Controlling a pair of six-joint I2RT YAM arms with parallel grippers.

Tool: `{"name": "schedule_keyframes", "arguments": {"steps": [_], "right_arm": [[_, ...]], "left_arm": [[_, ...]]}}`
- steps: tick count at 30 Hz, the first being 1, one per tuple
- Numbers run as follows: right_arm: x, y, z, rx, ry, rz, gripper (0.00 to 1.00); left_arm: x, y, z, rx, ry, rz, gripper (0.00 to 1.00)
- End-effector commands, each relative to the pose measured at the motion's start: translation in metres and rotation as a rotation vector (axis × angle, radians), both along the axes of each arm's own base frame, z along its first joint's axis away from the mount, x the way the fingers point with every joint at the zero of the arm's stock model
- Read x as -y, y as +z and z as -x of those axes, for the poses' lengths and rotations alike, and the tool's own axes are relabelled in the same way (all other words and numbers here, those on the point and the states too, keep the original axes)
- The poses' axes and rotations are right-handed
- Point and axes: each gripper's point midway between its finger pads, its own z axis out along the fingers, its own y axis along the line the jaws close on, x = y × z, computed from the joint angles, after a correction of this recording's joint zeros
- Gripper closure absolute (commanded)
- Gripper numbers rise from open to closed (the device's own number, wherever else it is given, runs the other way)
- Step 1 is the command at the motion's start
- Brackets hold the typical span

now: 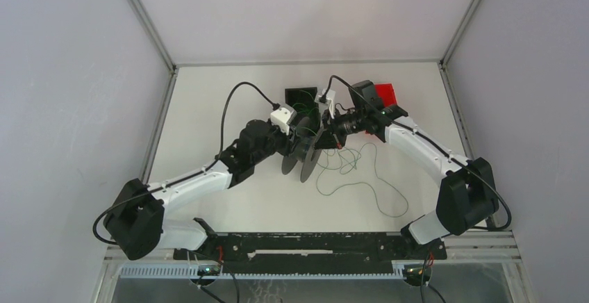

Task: Wrap the cables
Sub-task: Wrap the cable around the cable reel.

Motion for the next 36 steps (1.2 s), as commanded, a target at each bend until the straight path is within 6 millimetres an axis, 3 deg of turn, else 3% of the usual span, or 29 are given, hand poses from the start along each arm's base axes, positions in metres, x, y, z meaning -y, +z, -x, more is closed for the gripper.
{"name": "schedule_keyframes", "arguments": {"steps": [1, 31, 36], "right_arm": [[-0.001, 0.004, -0.004, 0.031, 0.006, -0.020, 1.00], [0.010, -0.004, -0.017, 0.064, -0.026, 0.014, 1.00], [0.011, -0.004, -0.019, 0.087, -0.027, 0.025, 1.00]], "left_arm": [[0.005, 0.021, -0.008, 0.049, 0.009, 0.022, 0.63], [0.005, 0.023, -0.006, 0.024, 0.015, 0.023, 0.99], [0.001, 0.029, -0.009, 0.018, 0.044, 0.017, 1.00]]}}
